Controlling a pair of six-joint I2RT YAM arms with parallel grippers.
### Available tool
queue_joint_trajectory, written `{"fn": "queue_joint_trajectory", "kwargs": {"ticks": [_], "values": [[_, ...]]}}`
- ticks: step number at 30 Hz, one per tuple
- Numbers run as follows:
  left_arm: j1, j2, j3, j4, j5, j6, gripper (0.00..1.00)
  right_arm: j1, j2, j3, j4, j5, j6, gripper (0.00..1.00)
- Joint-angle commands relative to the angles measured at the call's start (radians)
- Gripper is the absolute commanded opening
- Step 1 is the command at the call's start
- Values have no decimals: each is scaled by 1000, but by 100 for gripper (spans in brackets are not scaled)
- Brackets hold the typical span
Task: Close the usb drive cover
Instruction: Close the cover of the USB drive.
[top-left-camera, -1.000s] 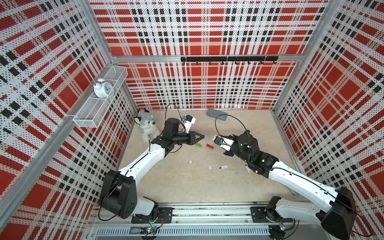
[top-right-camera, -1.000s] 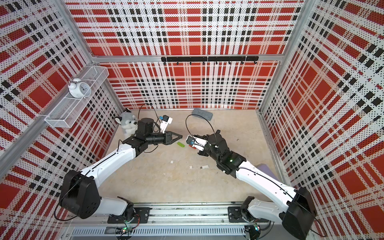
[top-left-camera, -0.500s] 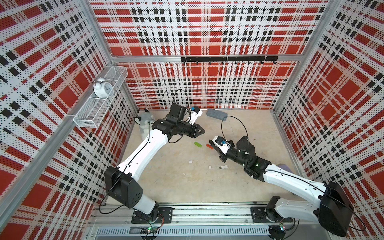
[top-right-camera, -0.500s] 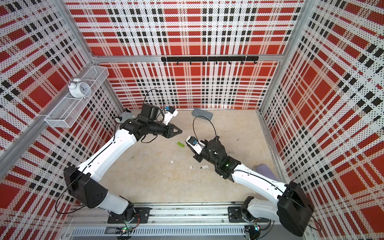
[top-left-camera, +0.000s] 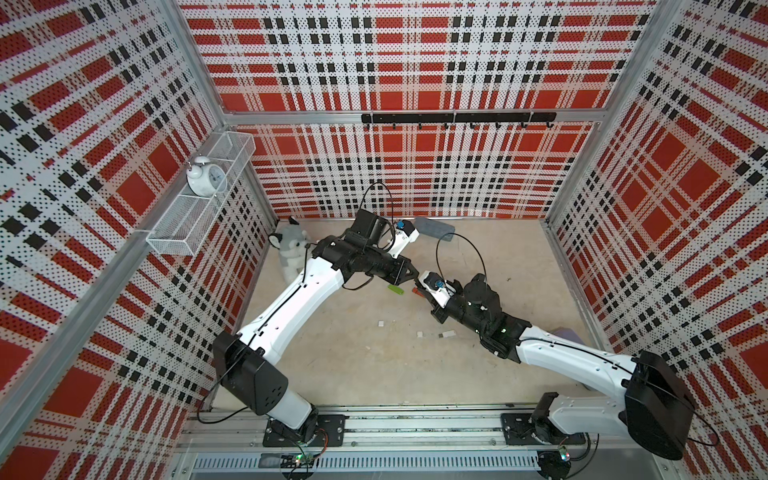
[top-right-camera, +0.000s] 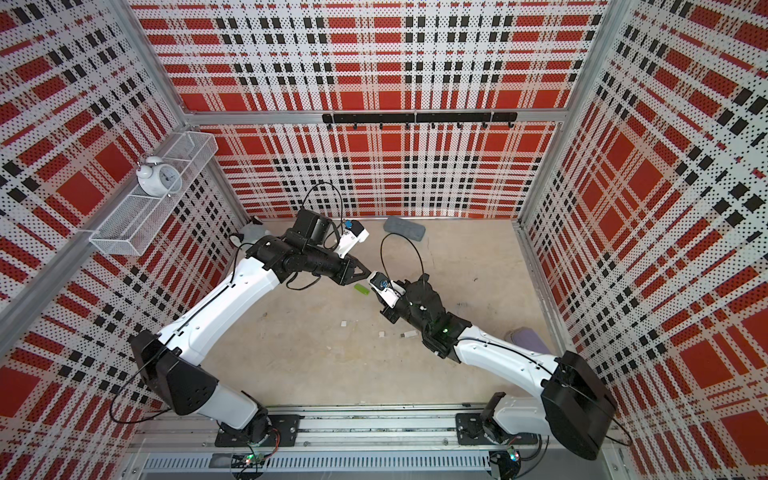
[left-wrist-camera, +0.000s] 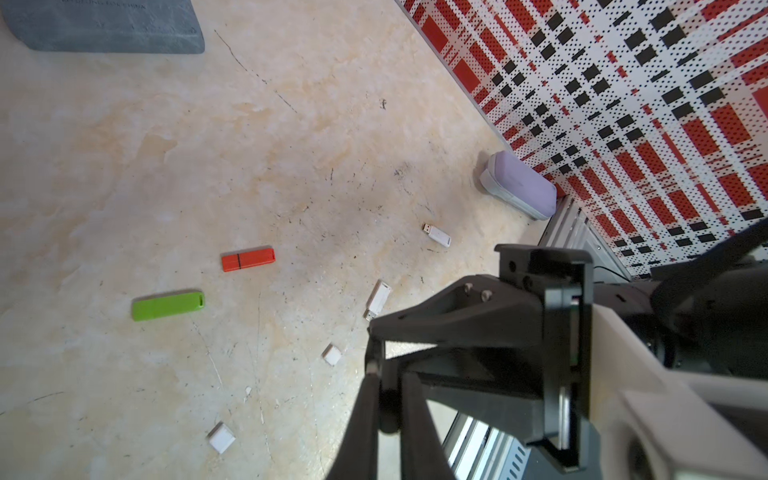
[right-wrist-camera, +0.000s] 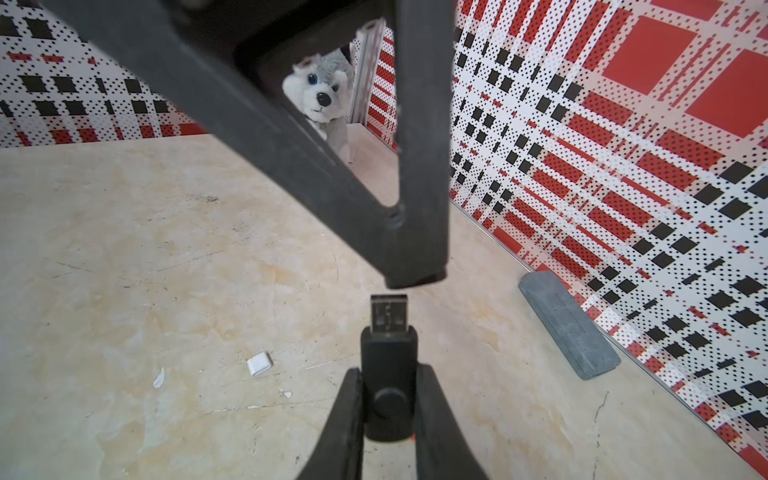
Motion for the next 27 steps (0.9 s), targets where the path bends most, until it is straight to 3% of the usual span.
{"fn": "queue_joint_trajectory", "kwargs": {"ticks": [1,18,27], "values": [[-12,20,36,-38,-17,37,0,8,-17,30,10,12,10,9],[-18,51,60,-112,-32,107,1,7,-32,49,-9,-7,-13,9],[-20,56,71,-98,22,105,2,8,-31,51,-7,-19,-17,8]]}}
